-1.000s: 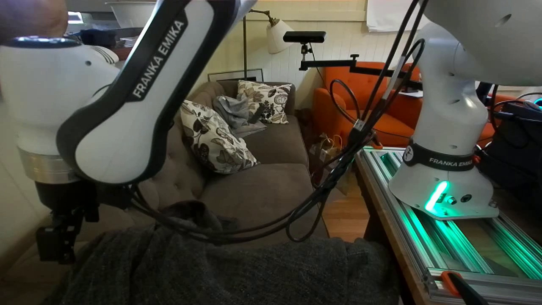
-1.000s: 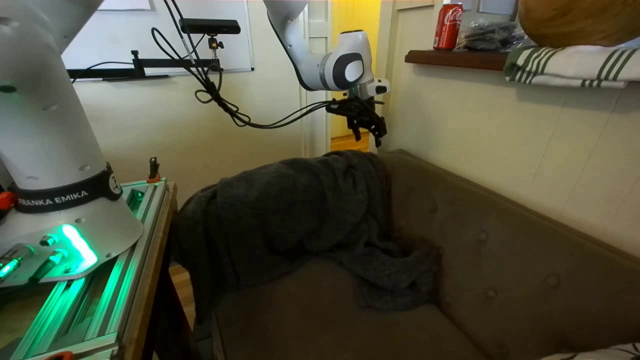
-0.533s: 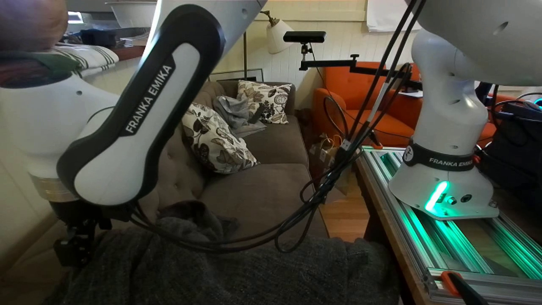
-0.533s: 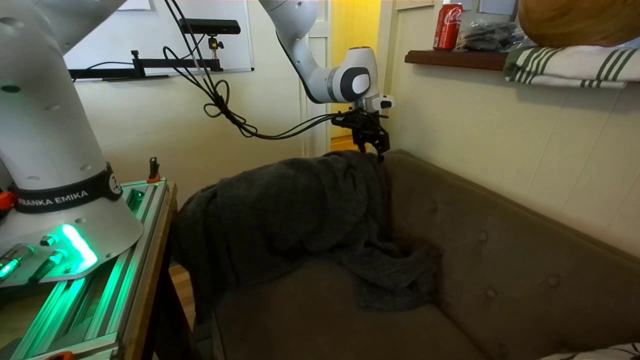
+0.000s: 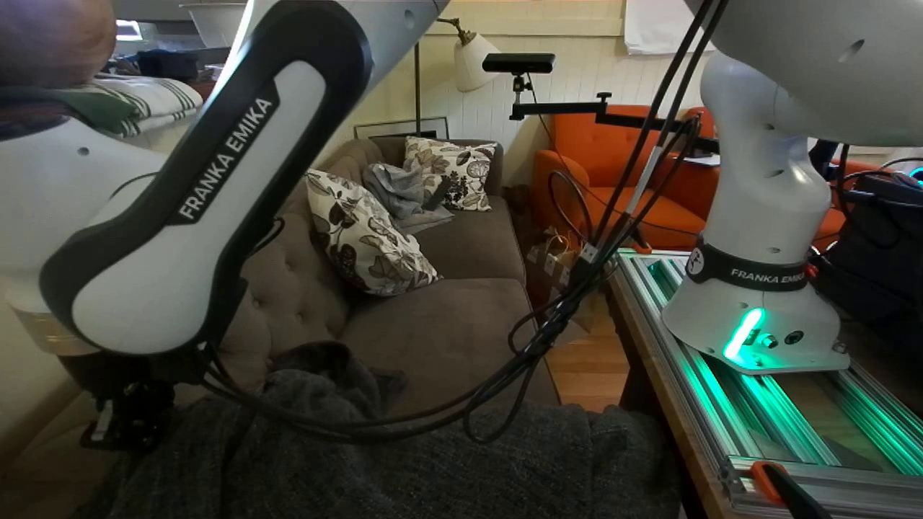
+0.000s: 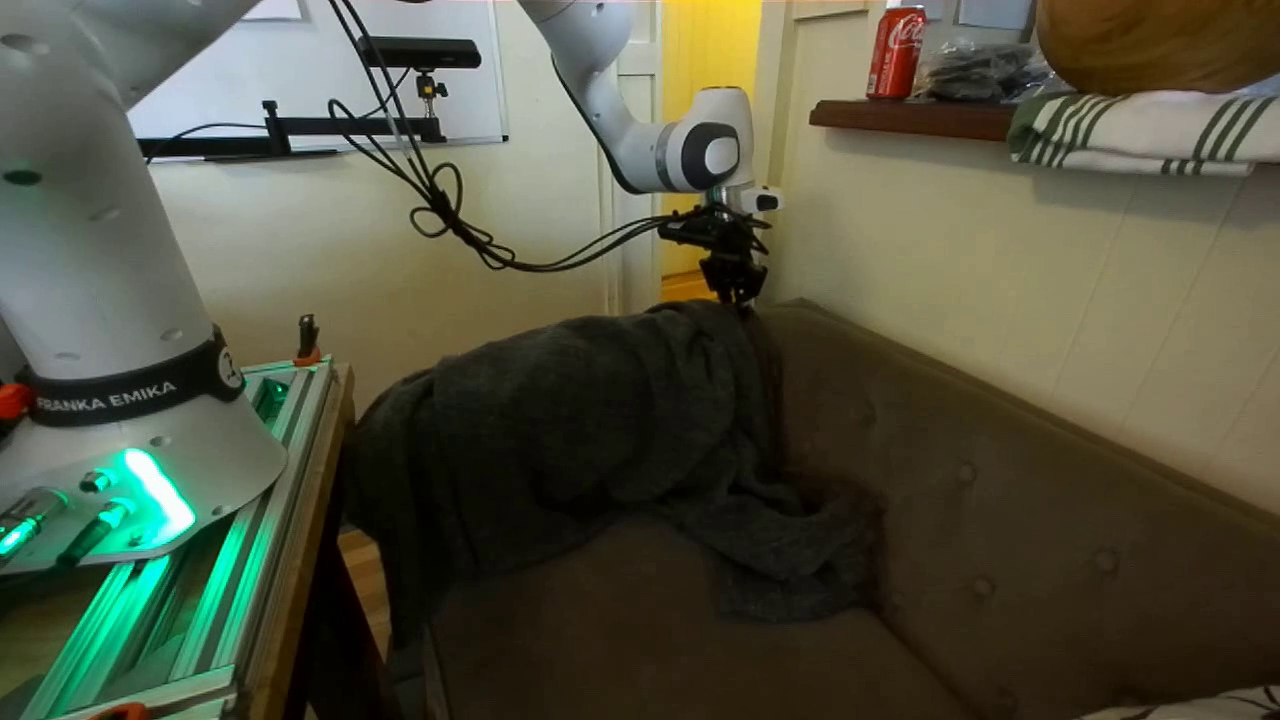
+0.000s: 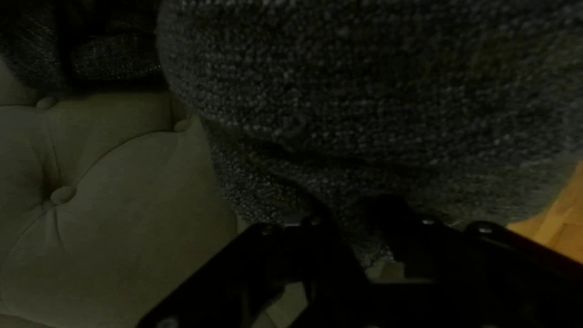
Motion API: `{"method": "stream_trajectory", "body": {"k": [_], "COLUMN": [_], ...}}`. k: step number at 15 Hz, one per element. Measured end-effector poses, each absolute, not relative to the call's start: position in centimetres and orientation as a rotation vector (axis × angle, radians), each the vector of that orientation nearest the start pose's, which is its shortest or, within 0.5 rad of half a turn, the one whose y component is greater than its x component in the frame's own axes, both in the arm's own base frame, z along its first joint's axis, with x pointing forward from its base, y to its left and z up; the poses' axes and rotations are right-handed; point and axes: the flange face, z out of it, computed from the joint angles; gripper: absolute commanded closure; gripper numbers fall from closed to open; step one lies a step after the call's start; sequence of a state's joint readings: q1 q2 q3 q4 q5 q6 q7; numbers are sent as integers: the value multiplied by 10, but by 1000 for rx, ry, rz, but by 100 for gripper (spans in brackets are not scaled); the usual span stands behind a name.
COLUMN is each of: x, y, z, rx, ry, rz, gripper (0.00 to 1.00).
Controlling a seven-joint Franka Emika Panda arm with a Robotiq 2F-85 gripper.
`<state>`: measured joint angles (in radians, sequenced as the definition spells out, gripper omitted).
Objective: Spread out the blanket on the armrest
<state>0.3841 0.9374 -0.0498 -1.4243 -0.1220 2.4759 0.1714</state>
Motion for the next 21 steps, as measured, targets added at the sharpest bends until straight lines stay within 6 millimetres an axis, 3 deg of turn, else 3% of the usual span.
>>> {"method": "stream_trajectory", "body": {"k": [9, 12, 18, 21], "x": [691, 706, 740, 747], "y": [260, 266, 285, 295], "z": [155, 175, 243, 259], "rx": [-3189, -3134, -2983, -2889], "ry": [-450, -454, -486, -504], "rz": [-153, -366, -820, -1014], "gripper": [99, 99, 99, 99]}}
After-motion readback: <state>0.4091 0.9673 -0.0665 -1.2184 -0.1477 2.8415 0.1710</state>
